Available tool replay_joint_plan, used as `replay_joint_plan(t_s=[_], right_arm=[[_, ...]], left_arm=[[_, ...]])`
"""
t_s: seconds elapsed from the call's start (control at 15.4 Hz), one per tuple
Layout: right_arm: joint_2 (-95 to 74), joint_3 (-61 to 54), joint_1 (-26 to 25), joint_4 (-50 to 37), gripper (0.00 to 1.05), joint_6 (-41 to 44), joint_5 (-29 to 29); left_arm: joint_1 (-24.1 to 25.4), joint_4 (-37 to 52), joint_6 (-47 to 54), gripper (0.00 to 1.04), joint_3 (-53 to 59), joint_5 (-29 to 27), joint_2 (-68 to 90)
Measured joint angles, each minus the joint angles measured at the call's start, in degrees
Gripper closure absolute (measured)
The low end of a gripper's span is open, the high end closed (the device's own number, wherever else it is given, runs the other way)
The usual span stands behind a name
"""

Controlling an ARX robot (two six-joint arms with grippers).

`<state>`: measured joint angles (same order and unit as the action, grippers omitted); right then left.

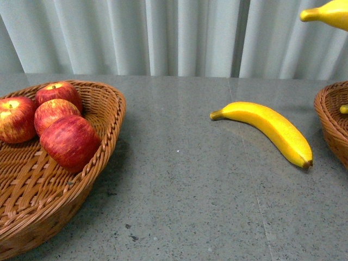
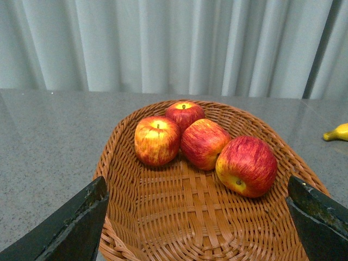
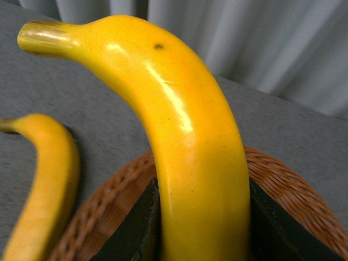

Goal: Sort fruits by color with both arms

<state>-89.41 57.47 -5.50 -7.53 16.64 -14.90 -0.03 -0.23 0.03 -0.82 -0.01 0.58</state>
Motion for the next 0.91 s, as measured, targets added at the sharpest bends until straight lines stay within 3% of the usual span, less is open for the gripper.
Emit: replay_joint_plan(t_s=[0.32,0.58,0.84,0.91], right_arm=[[0.9,-4.4,-10.5,5.1,0.69,12.2,-1.7],[4.1,-5.1,-13.6,12.9,0.69,16.2,-5.2],[7.0,-5.0,-12.6,15.8,0.26,15.8,-8.2],[7.3,-4.8,-12.2,16.2,0.23,15.5,-8.3]], left_arm=[[0.0,0.0,0.0,0.07,0.0,0.0,0.0],[0.0,0.0,0.0,0.07,0.0,0.0,0.0],[0.0,0.0,0.0,0.07,0.0,0.0,0.0],[0.0,0.0,0.0,0.07,0.0,0.0,0.0]])
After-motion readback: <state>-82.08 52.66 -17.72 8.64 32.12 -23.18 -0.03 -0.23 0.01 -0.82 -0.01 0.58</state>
